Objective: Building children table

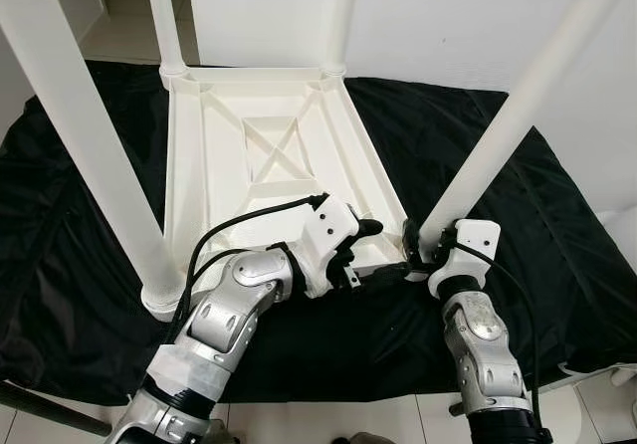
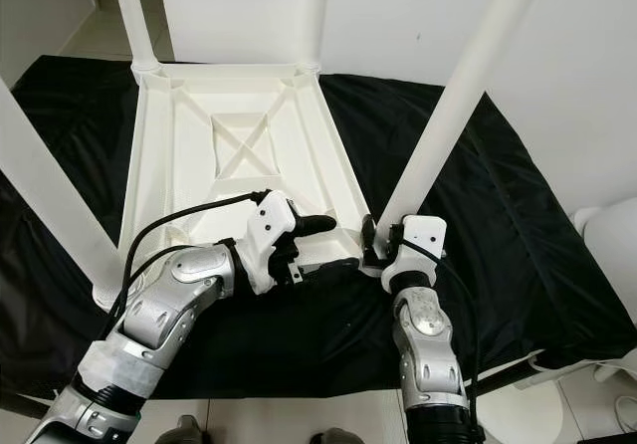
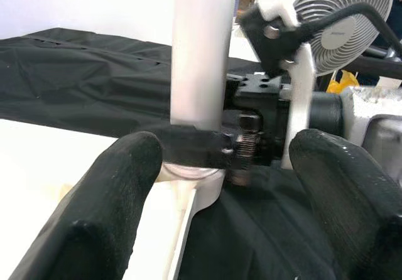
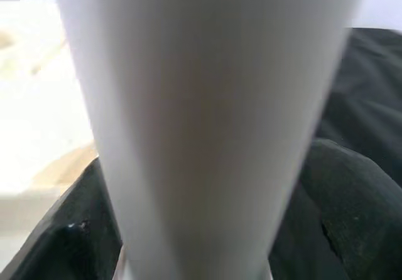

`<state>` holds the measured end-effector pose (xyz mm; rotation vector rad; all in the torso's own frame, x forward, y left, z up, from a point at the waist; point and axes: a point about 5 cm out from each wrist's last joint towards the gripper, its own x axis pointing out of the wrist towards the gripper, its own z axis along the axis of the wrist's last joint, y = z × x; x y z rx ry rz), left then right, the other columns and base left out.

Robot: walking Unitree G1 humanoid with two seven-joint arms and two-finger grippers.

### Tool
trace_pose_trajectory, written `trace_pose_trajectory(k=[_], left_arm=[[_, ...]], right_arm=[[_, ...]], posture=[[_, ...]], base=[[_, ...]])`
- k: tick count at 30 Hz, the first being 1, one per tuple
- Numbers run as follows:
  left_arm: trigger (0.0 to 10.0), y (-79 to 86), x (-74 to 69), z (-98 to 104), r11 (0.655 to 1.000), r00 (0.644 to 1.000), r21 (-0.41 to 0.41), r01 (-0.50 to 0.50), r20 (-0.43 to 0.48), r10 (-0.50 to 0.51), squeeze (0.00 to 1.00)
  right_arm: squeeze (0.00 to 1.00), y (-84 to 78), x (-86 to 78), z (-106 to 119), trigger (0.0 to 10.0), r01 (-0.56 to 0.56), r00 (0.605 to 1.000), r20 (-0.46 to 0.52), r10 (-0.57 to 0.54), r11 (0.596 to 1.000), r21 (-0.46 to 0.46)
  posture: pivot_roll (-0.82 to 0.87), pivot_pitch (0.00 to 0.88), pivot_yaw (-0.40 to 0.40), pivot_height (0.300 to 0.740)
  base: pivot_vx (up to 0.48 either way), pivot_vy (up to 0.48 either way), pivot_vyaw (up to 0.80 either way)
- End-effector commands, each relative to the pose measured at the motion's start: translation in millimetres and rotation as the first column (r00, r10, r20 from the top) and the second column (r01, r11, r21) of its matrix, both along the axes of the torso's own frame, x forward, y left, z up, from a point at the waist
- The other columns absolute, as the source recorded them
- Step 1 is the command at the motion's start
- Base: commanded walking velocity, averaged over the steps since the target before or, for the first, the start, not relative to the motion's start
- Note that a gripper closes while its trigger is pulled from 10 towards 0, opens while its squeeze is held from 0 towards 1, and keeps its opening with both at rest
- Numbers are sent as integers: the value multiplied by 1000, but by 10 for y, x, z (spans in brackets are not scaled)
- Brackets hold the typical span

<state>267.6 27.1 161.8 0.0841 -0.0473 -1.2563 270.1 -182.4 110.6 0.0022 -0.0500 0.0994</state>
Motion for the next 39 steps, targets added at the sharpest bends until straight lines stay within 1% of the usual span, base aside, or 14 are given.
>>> trace_pose_trajectory(k=[1, 4, 8, 11, 15, 19, 20, 23, 24, 29, 32, 35, 38, 39], left_arm=[[10000, -19, -33, 11, 1000, 1000, -3, 9, 5, -9, 0], [10000, -13, -39, 8, 1000, 1000, -1, 12, 3, -12, 0], [10000, -10, -28, 9, 1000, 1000, 5, 14, 4, -14, 0], [10000, -10, -26, 11, 1000, 1000, 7, 14, 6, -14, 0], [10000, -11, 2, 37, 1000, 1000, 2, 6, 12, -6, 0], [10000, -8, 11, 47, 1000, 1000, 1, 2, 15, -2, 0], [10000, -4, 16, 49, 1000, 1000, 1, -1, 17, 1, 0], [10000, 1, 20, 51, 1000, 1000, 1, -4, 19, 4, 0], [10000, 1, 21, 52, 1000, 1000, 0, -7, 19, 7, 0], [10000, 1, 19, 56, 1000, 1000, -3, -11, 20, 11, 0], [10000, -14, 16, 50, 1000, 1000, -6, -11, 17, 11, 0], [10000, -17, 19, 50, 1000, 1000, -6, -10, 17, 10, 0], [10000, -19, 25, 53, 1000, 1000, -7, -9, 17, 9, 0], [10000, -23, 27, 54, 1000, 1000, -7, -8, 18, 8, 0]], right_arm=[[0, -103, -59, -66, 10000, -92, 995, -25, 92, 996, 2], [0, -156, -70, -55, 10000, -162, 986, -30, 162, 987, -16], [0, -253, -3, -24, 10000, -324, 944, -71, 321, 945, -44], [0, -274, 22, -10, 10000, -362, 930, -78, 358, 931, -49], [0, -288, 231, 97, 10000, -453, 891, -96, 444, 884, -118], [0, -279, 288, 121, 10000, -482, 876, -102, 472, 865, -135], [0, -265, 293, 110, 5882, -502, 864, -114, 490, 854, -138], [0, -254, 300, 95, 5882, -529, 848, -128, 515, 837, -139], [0, -248, 295, 68, 0, -546, 836, -146, 528, 827, -133], [0, -241, 282, 16, 0, -572, 817, -175, 550, 812, -116], [0, -232, 181, -70, 0, -600, 794, -196, 576, 794, -96], [0, -234, 162, -85, 0, -605, 790, -199, 580, 791, -90], [0, -249, 136, -93, 0, -592, 799, -199, 567, 799, -100], [0, -251, 135, -90, 10000, -571, 814, -194, 547, 814, -103]], posture=[[33, 0, -85, 740], [32, 0, -82, 740], [31, 0, -78, 740], [31, 0, -78, 740], [43, 0, -76, 740], [46, 0, -77, 740], [50, 0, -80, 740], [50, 0, -80, 740], [53, 0, -85, 740], [52, 0, -86, 740], [42, 0, -82, 740], [42, 0, -82, 740], [35, 0, -80, 740], [32, 0, -79, 740]], base=[[0, 0, 0], [0, 0, 0], [0, 0, 0], [0, 0, 0], [0, 0, 0], [0, 0, 0], [0, 0, 0], [0, 0, 0], [0, 0, 0], [0, 0, 0], [0, 0, 0], [0, 0, 0], [0, 0, 0], [0, 0, 0]])
